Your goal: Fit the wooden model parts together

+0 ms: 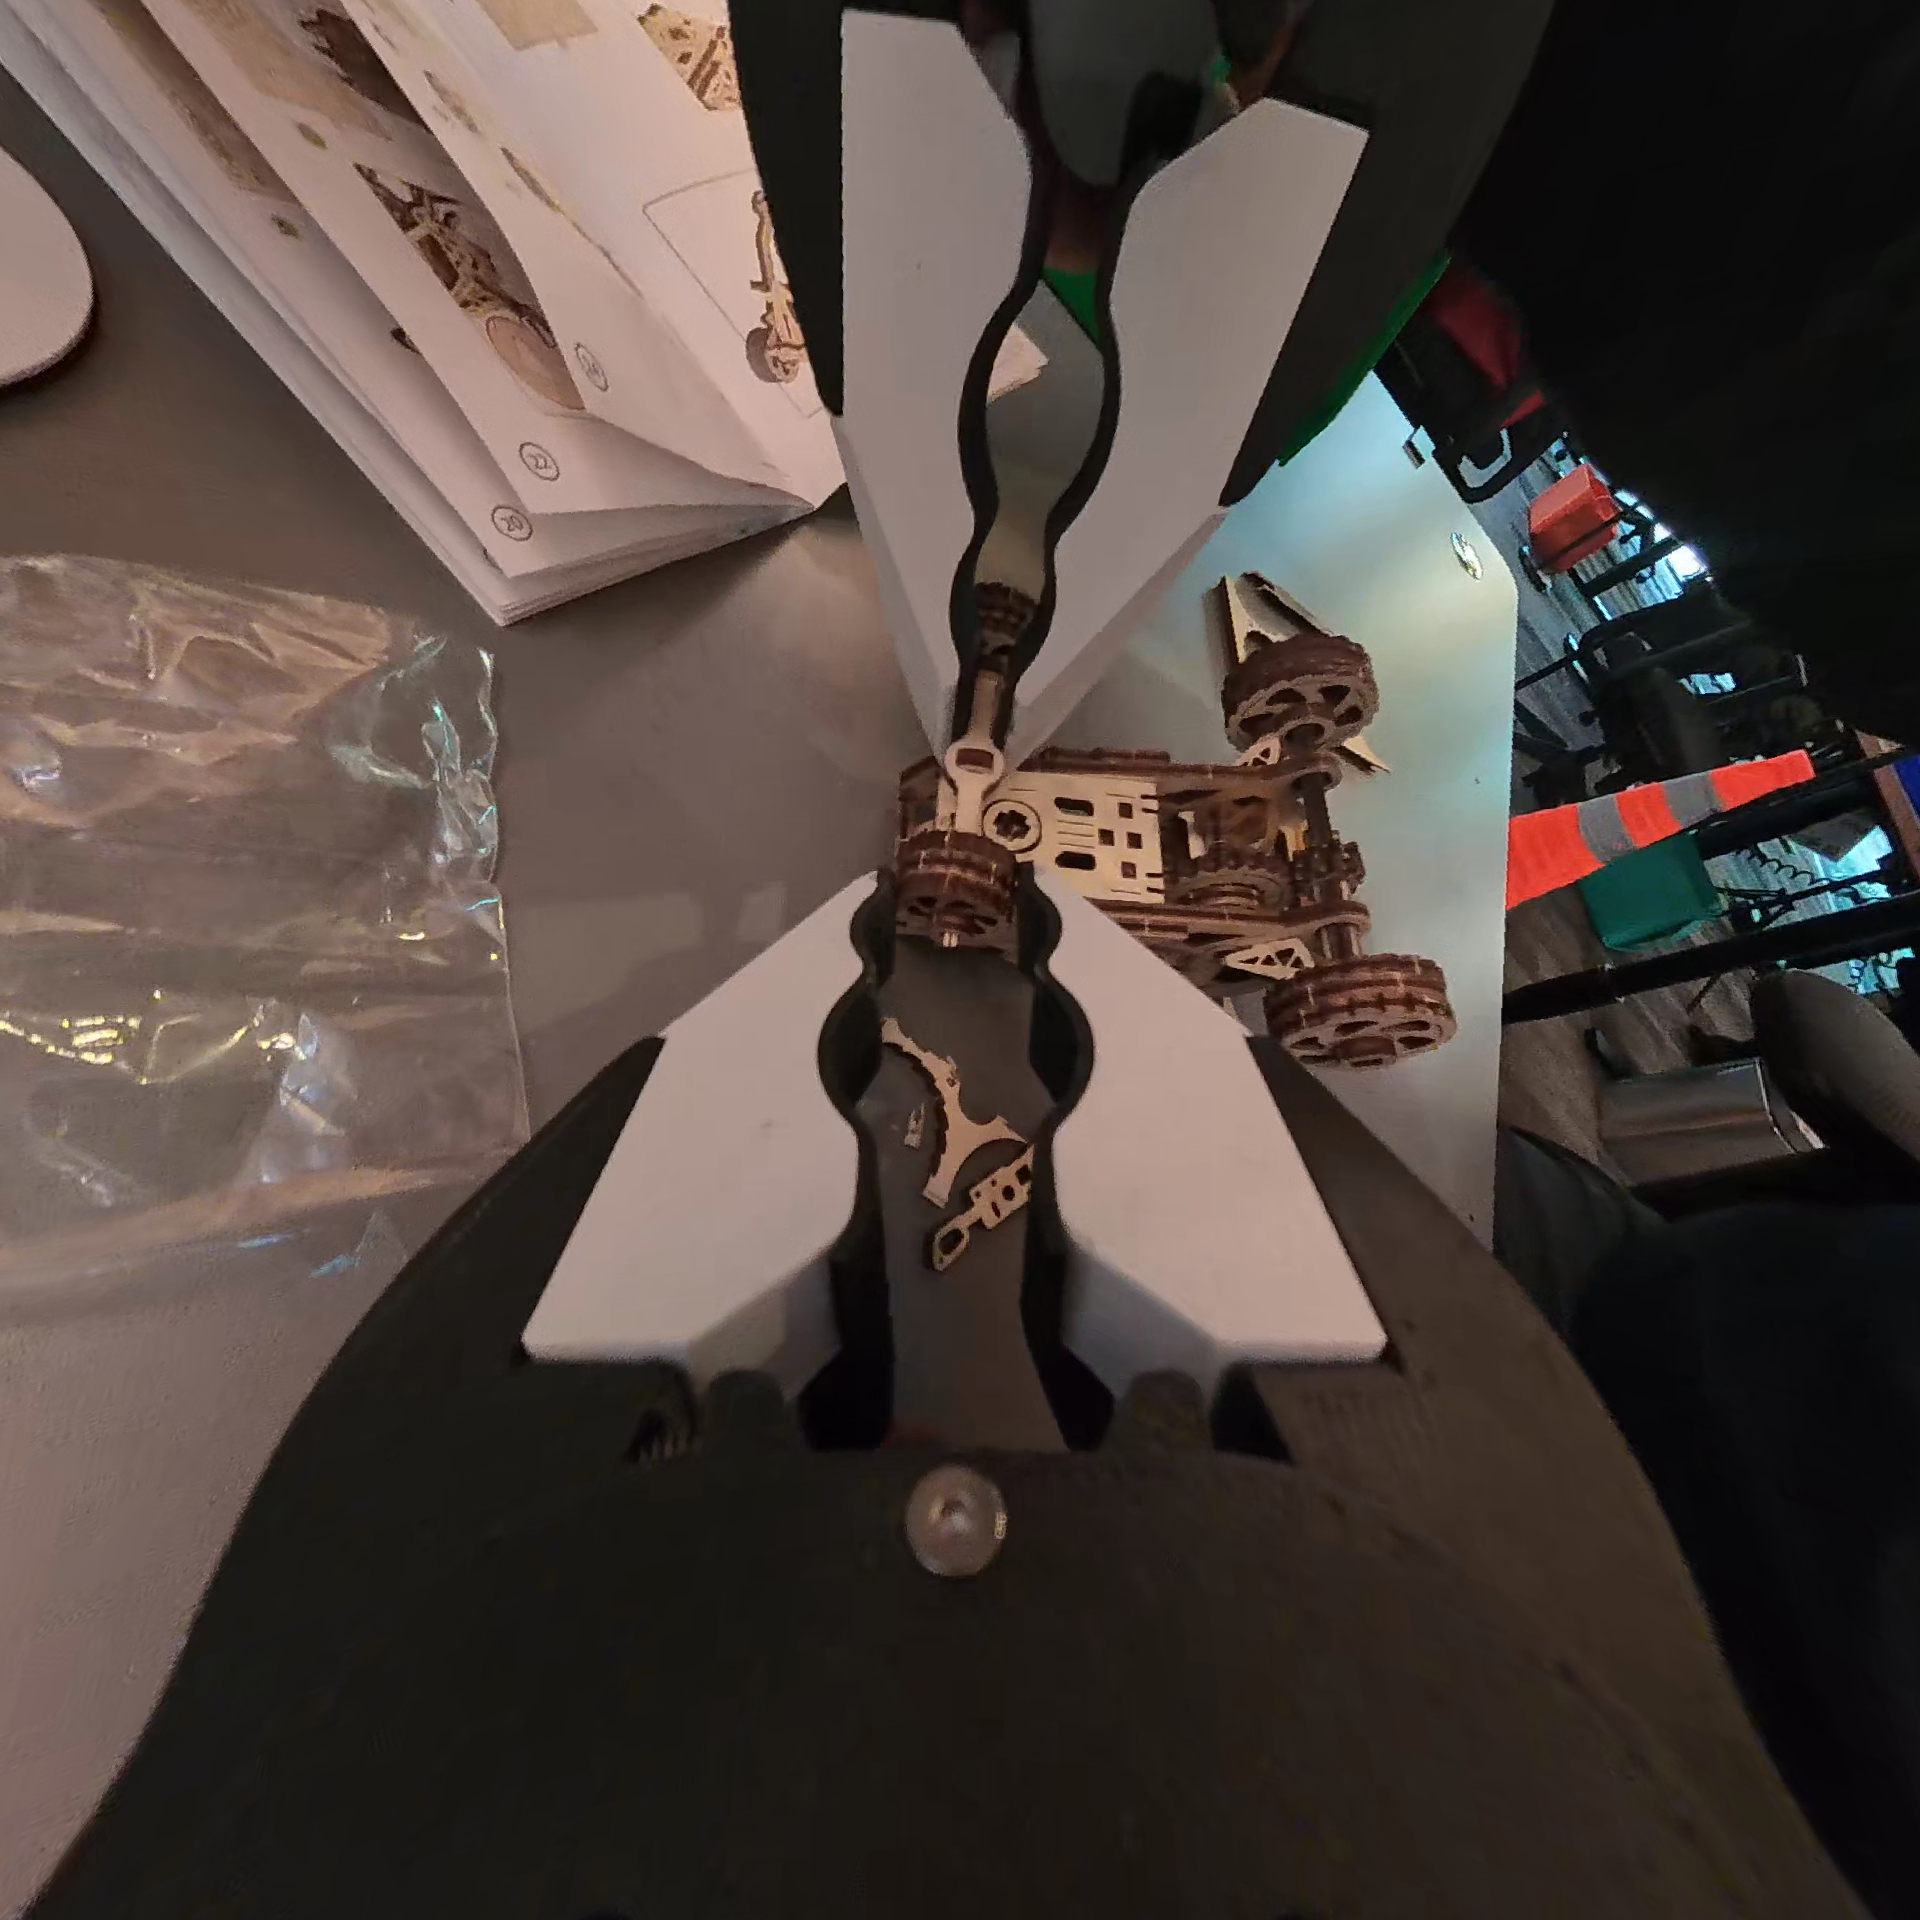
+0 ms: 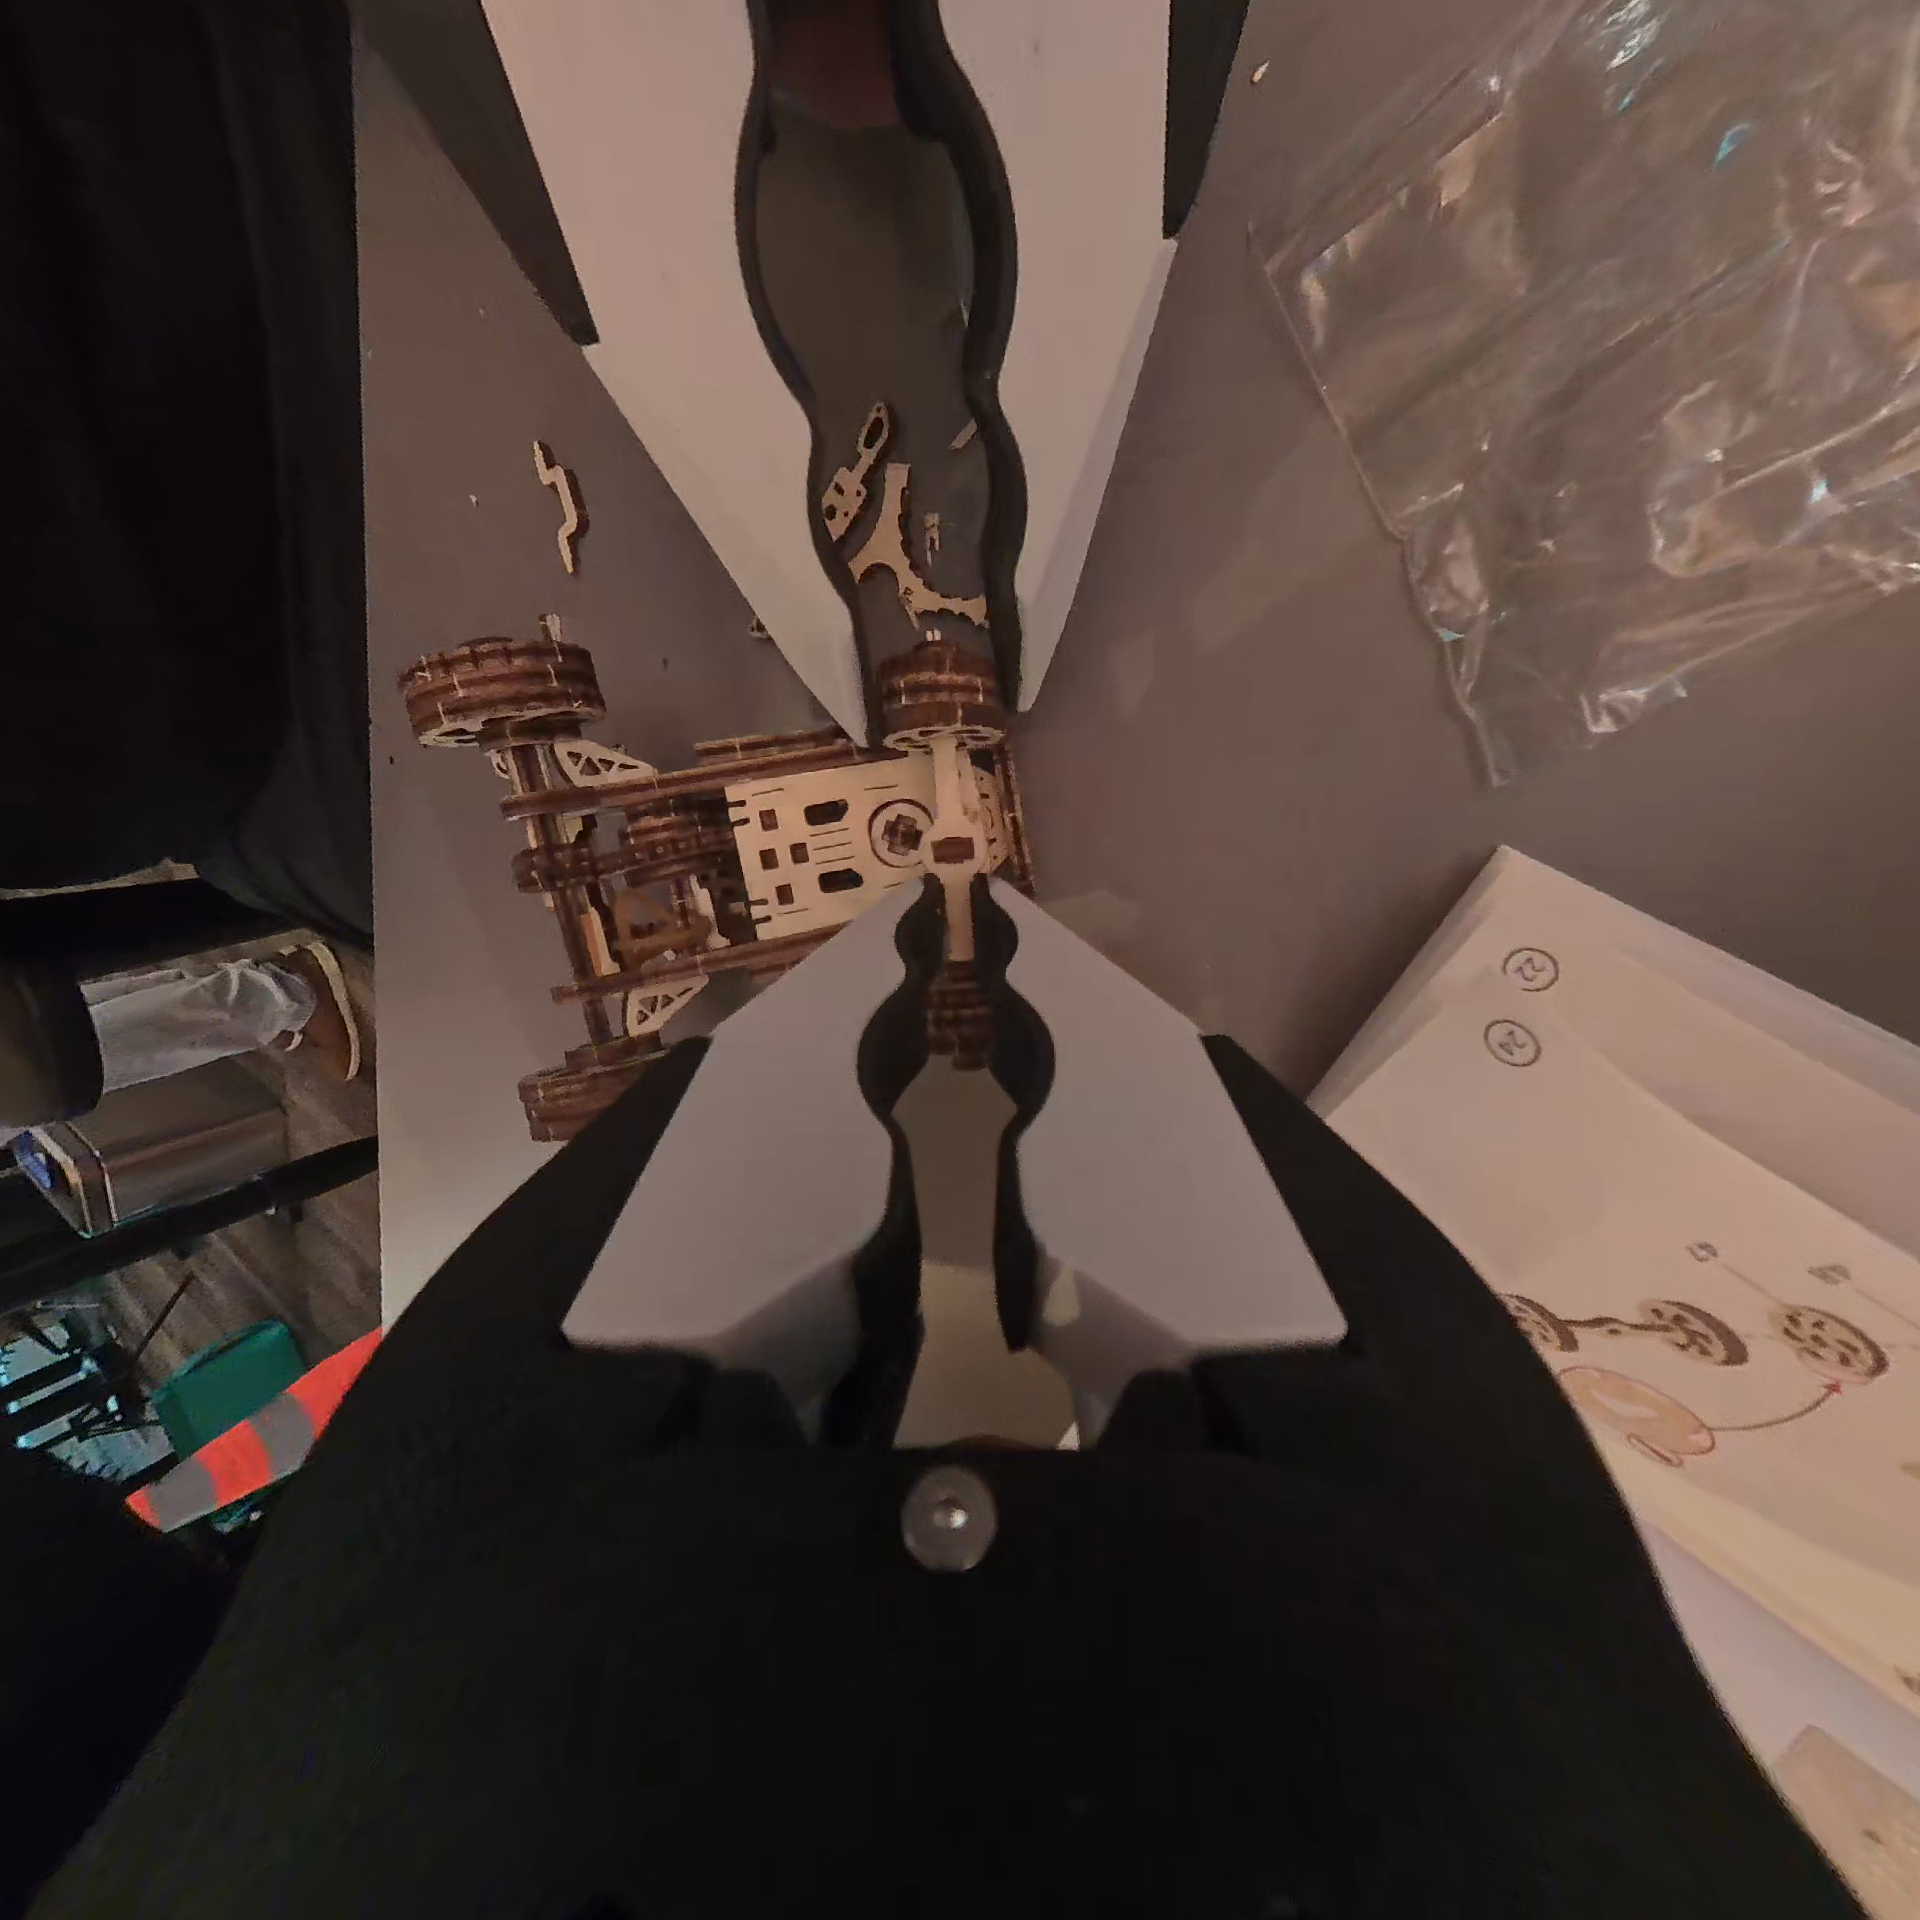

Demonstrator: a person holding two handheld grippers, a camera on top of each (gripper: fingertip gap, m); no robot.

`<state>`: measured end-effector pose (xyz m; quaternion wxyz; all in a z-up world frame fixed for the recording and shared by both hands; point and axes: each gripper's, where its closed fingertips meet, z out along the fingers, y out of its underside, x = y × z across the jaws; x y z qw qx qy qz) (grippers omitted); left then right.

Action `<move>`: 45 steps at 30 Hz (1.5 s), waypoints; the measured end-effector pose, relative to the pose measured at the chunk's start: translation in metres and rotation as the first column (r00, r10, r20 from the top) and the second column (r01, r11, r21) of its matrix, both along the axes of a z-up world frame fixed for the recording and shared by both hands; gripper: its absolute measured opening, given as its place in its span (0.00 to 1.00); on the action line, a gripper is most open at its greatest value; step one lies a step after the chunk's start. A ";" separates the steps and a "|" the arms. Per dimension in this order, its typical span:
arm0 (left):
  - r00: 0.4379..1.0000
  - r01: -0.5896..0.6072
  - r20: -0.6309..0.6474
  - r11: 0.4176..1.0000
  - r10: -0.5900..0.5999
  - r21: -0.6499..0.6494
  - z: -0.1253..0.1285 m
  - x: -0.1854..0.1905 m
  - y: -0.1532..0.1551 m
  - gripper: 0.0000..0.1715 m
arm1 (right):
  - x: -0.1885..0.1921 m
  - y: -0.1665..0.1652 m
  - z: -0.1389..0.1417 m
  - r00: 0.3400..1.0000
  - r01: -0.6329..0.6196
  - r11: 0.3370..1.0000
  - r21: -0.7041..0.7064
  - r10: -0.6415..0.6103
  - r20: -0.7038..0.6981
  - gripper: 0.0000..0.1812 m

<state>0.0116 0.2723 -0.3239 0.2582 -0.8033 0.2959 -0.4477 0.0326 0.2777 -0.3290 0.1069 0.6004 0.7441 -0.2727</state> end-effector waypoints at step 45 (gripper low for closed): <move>0.999 0.042 0.032 0.992 -0.039 -0.115 -0.004 0.004 -0.007 0.11 | -0.008 0.011 0.006 0.949 0.287 0.957 -0.047 -0.291 -0.125 0.13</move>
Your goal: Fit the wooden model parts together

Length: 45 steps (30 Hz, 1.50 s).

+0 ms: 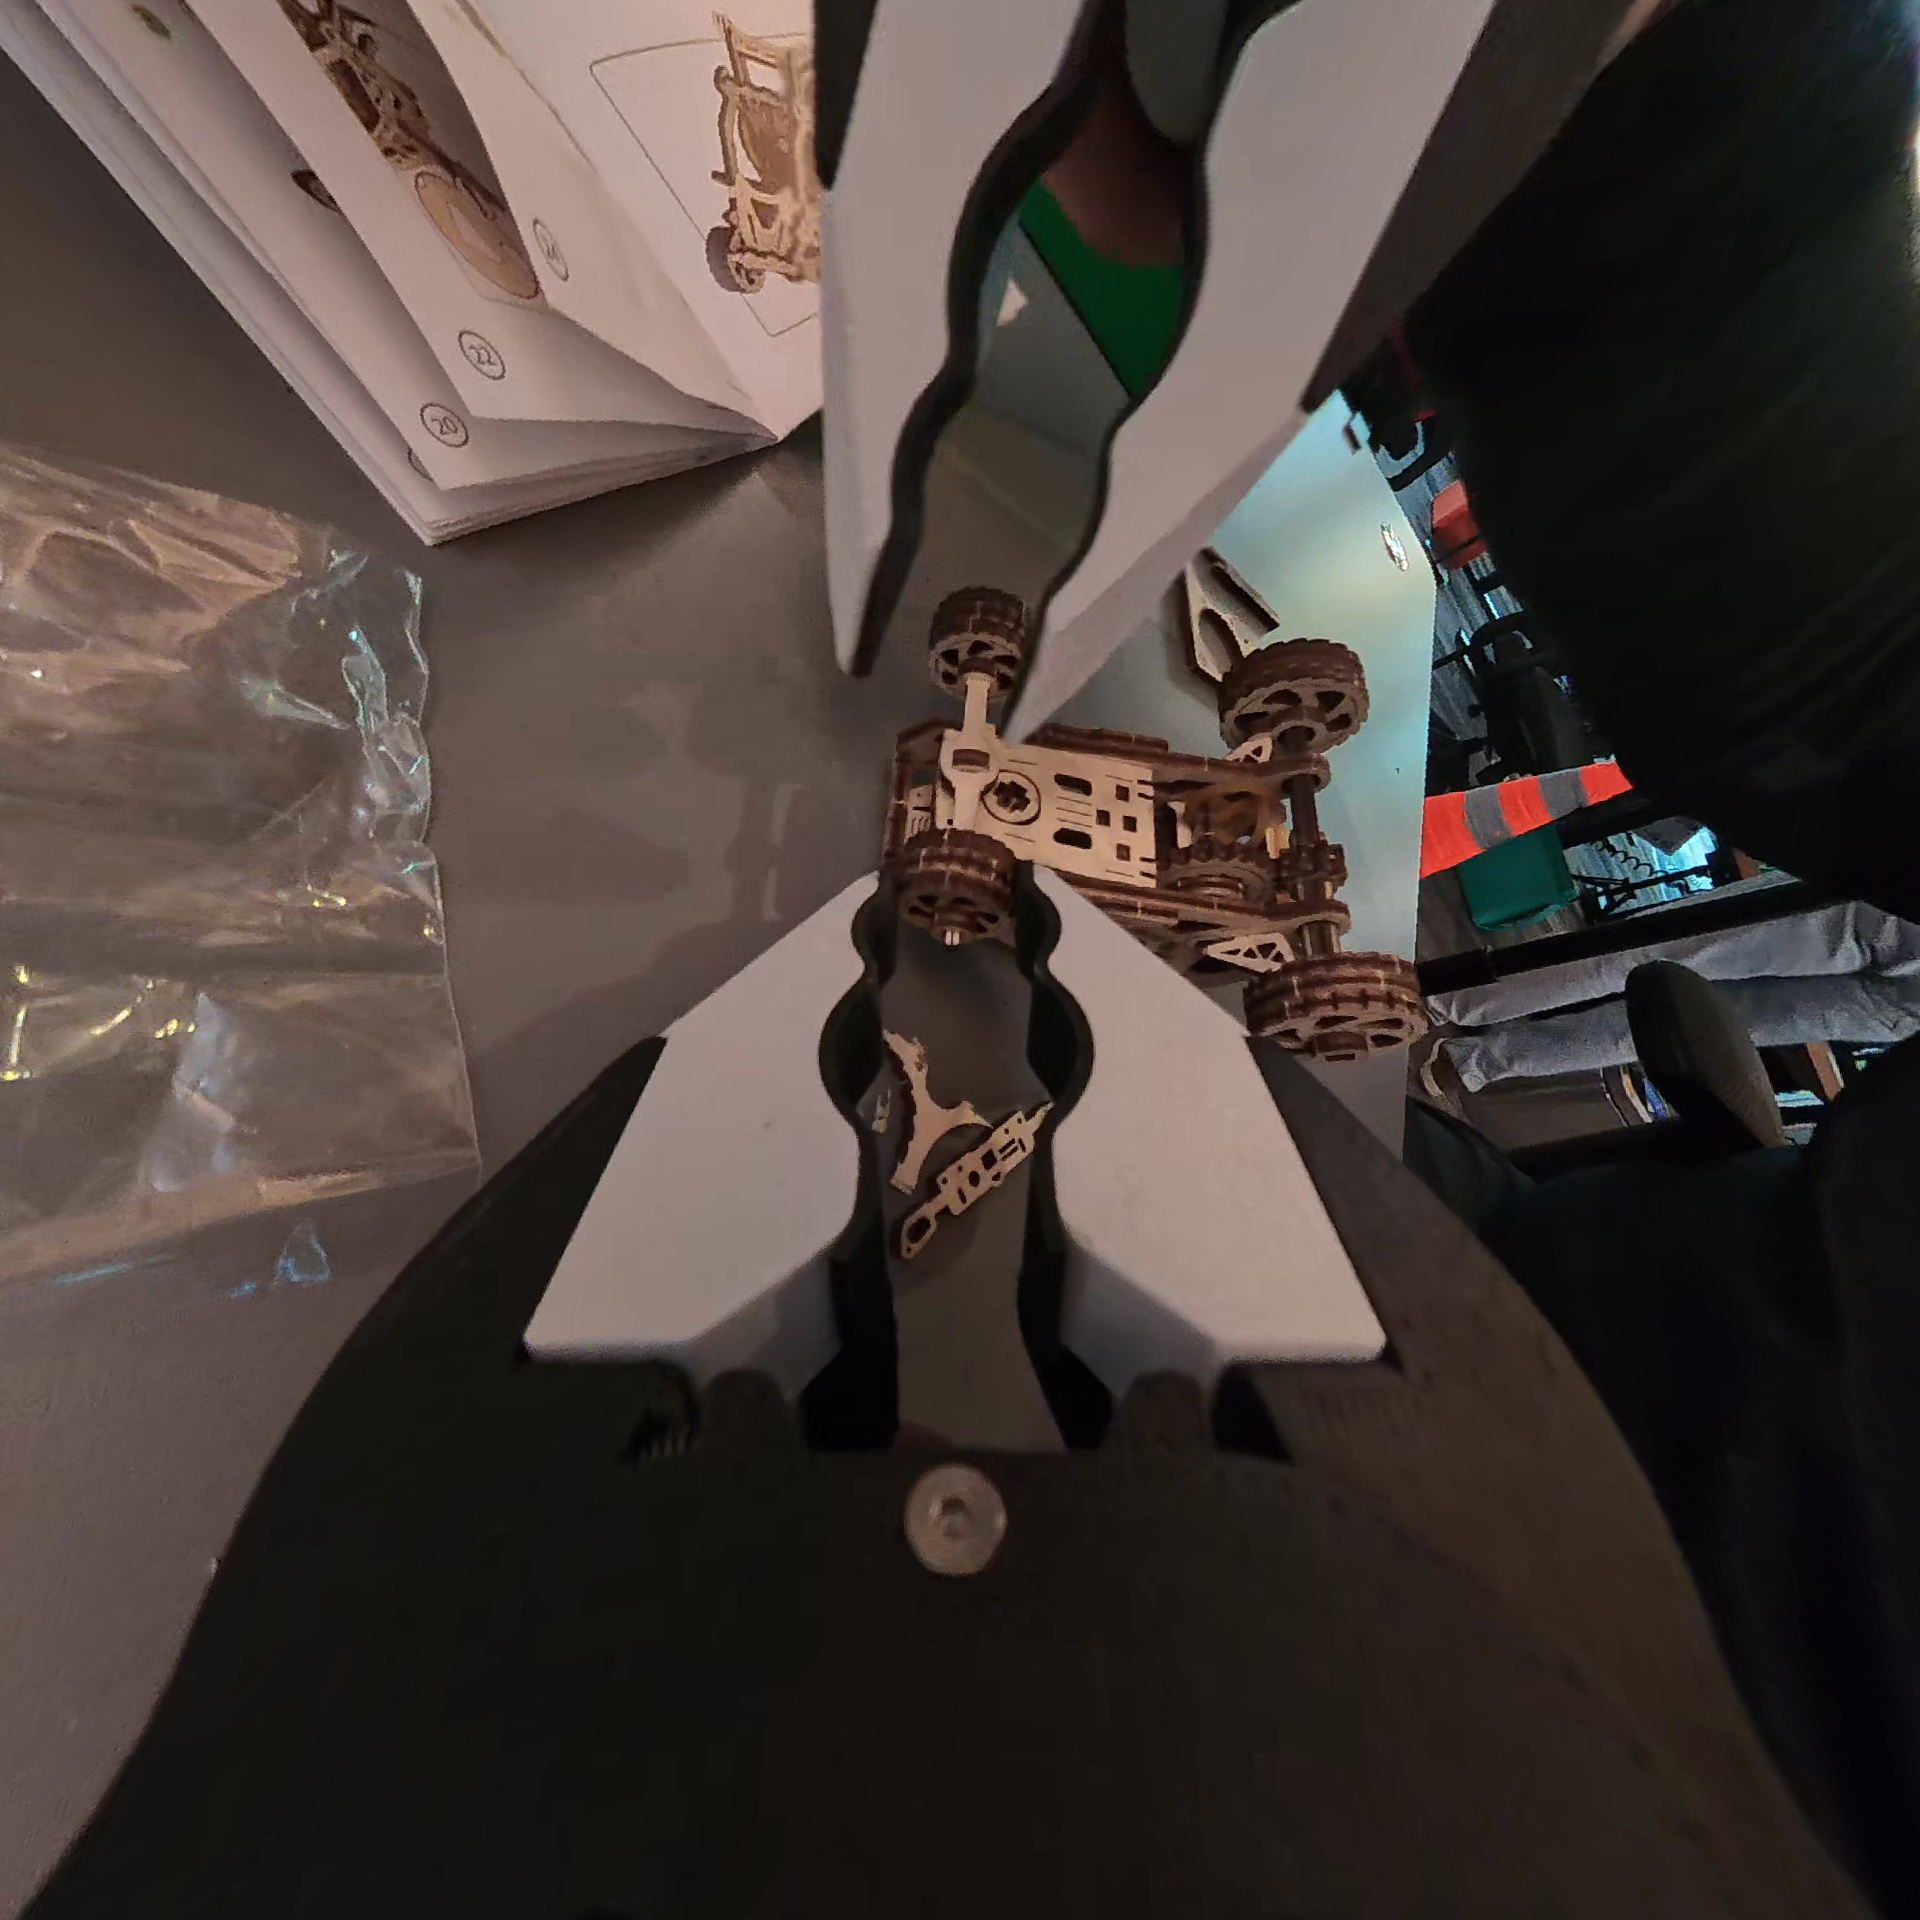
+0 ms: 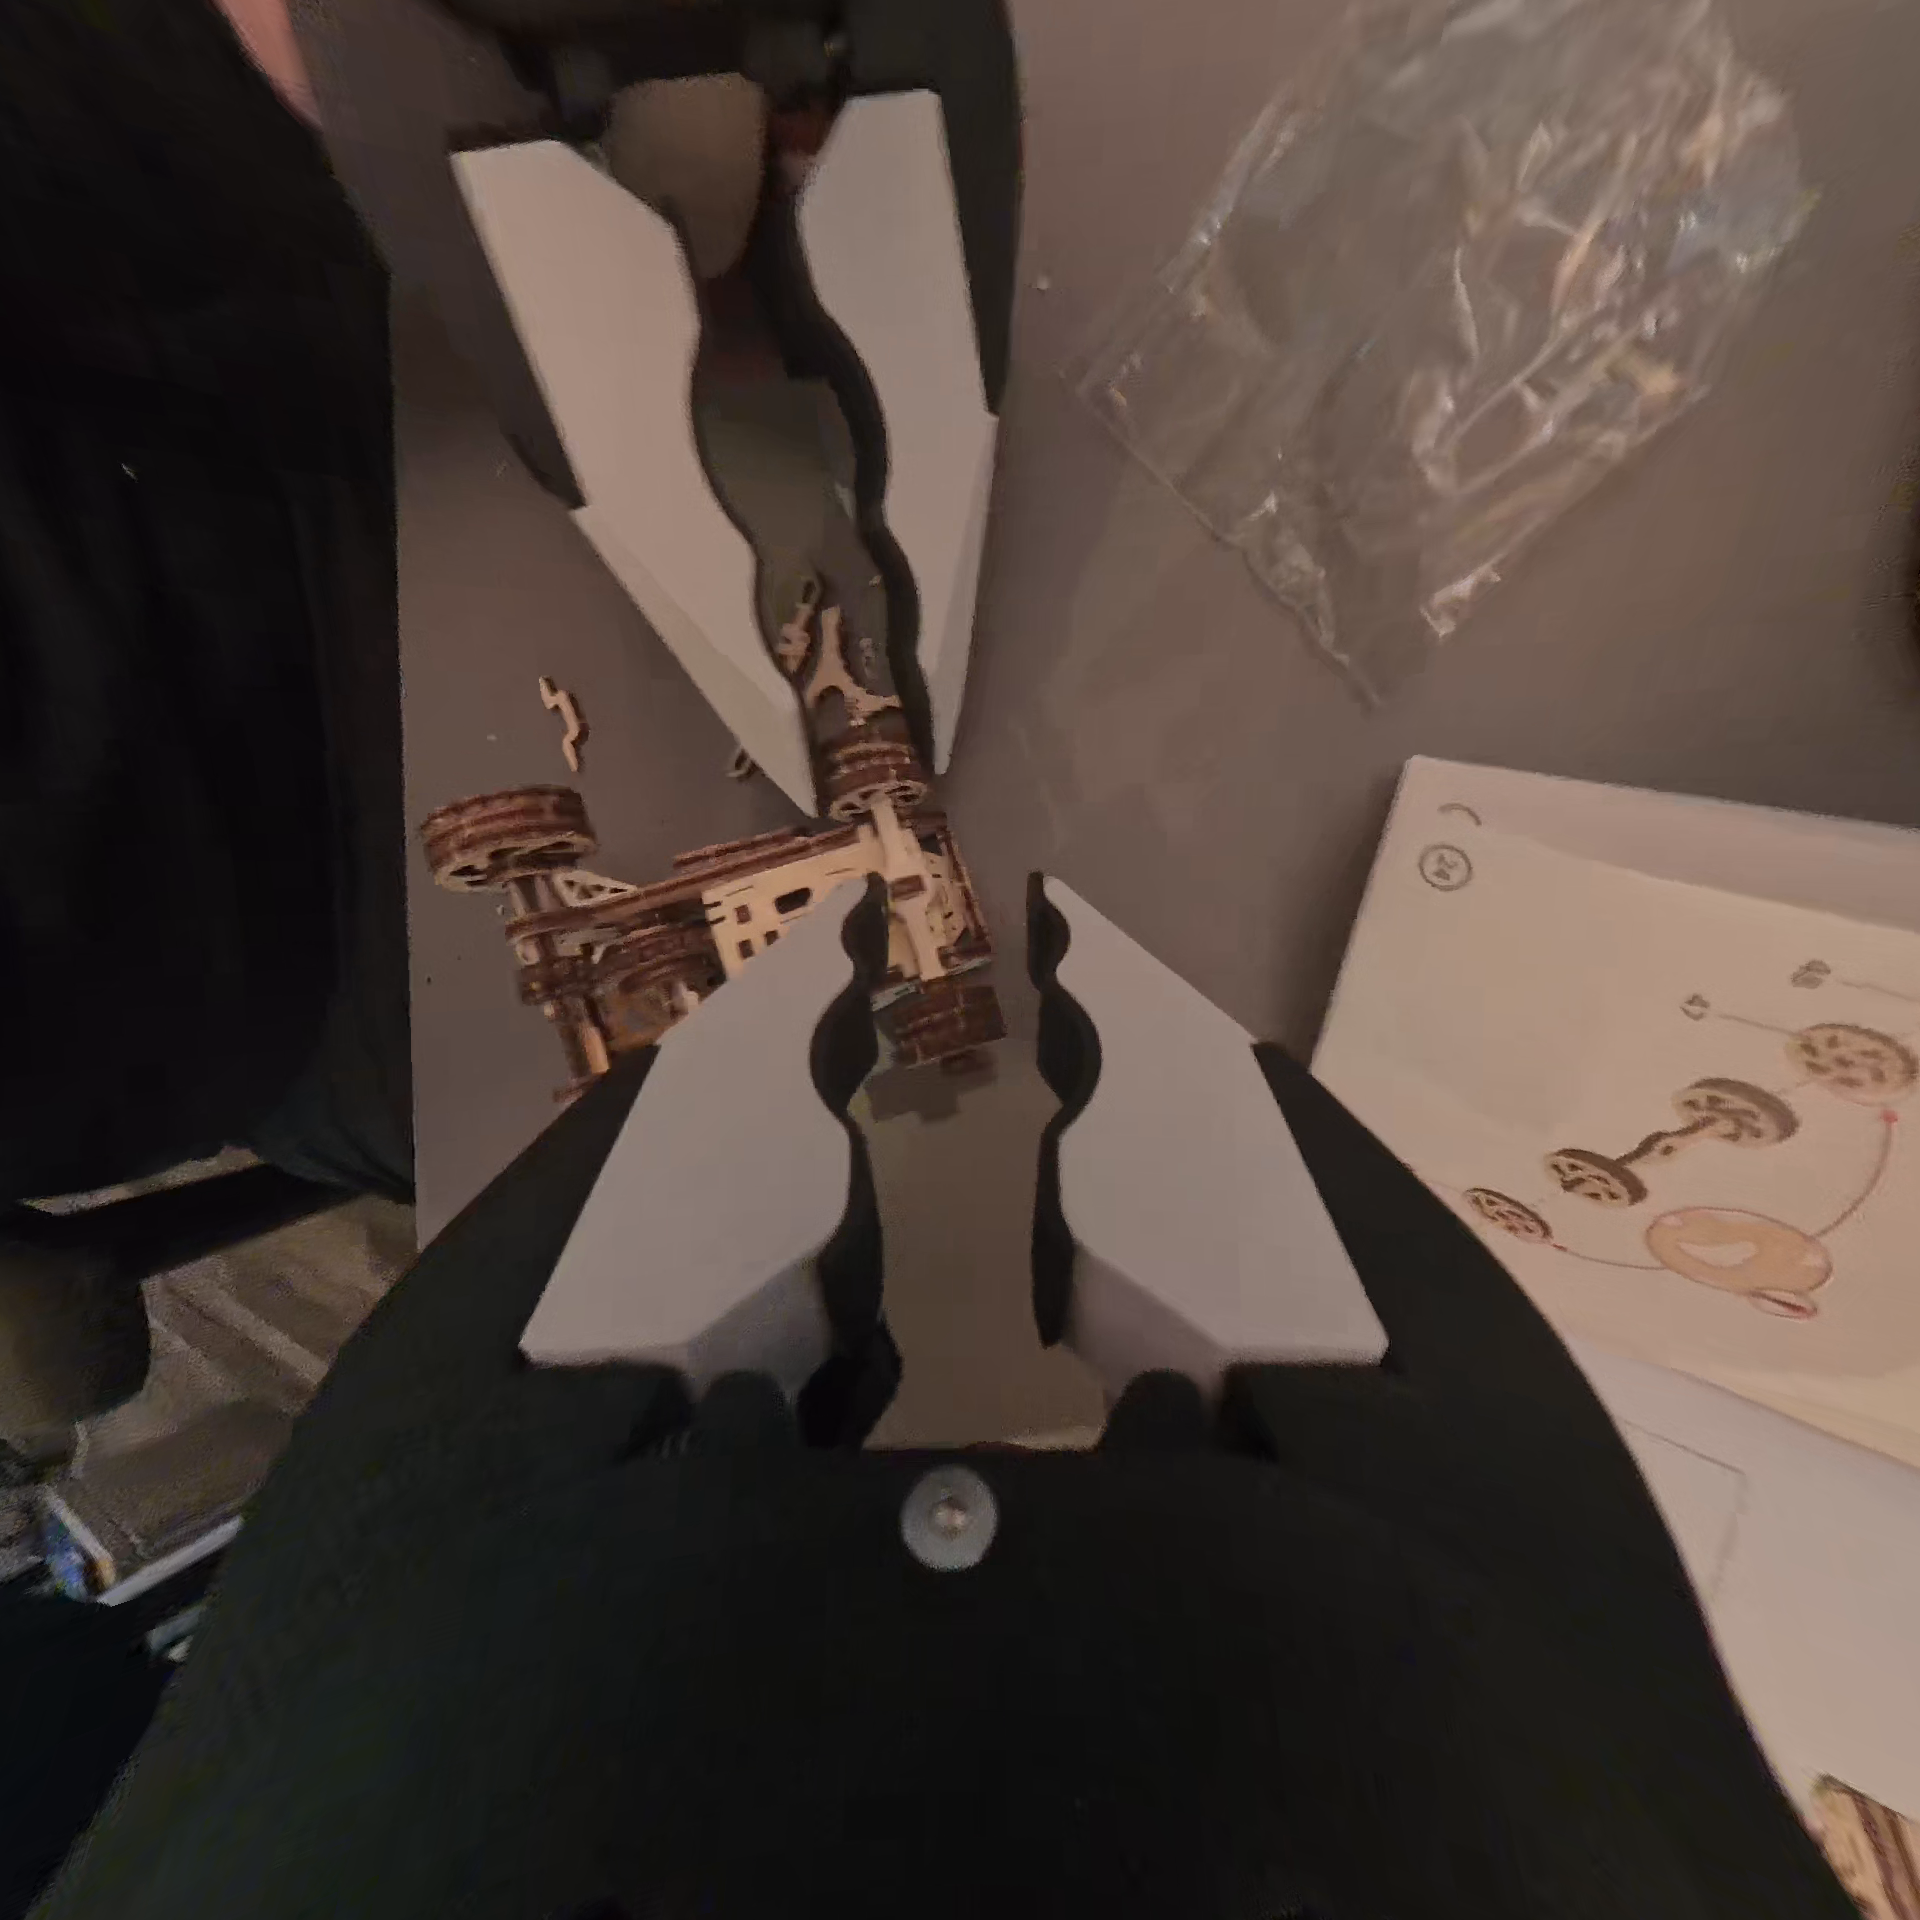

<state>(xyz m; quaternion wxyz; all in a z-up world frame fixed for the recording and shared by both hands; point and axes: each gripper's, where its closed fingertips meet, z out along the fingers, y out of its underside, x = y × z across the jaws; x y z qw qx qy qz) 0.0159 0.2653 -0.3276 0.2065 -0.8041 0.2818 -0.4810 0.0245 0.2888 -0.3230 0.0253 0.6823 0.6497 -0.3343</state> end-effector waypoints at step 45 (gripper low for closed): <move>1.000 -0.001 -0.002 1.000 0.001 -0.014 -0.002 0.001 -0.005 0.11 | 0.005 -0.012 -0.011 0.988 0.148 0.922 -0.358 -0.149 0.024 0.14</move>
